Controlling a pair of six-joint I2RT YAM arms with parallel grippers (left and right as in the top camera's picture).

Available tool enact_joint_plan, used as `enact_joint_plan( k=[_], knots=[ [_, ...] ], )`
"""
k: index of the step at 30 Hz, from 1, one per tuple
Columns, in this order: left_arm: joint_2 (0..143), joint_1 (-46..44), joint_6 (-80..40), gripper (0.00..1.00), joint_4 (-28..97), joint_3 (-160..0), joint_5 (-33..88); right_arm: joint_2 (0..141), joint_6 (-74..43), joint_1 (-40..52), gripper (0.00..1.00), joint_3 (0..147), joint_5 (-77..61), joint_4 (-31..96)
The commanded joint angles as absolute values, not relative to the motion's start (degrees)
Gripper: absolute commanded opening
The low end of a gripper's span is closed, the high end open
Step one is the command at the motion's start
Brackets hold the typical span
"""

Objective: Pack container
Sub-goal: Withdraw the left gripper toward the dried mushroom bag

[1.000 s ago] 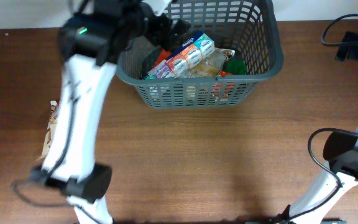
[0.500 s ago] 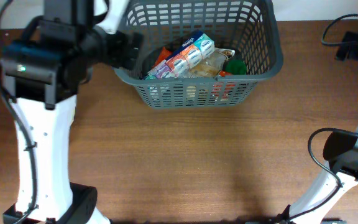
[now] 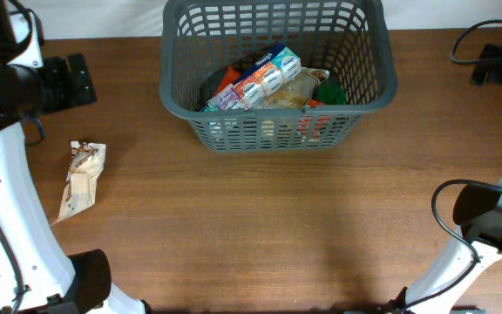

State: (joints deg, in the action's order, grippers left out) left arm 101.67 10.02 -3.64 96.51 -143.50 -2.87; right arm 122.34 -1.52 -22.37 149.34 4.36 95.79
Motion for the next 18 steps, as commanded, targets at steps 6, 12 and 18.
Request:
enact_joint_plan(
  k=[6, 12, 18],
  knots=[
    [98.17, 13.78, -0.36, 0.99, 96.64, -130.23, -0.21, 123.02, -2.00, -22.52, 0.99, 149.05, 3.62, 95.61],
    [95.07, 18.94, -0.38, 0.99, 88.90, -112.95, -0.16, 123.02, -2.00, -22.52, 0.99, 149.05, 3.62, 95.61],
    [94.74, 23.29, -0.03, 0.99, 78.59, -98.41, -0.19, 123.02, -2.00, -22.52, 0.99, 149.05, 3.62, 95.61]
  ],
)
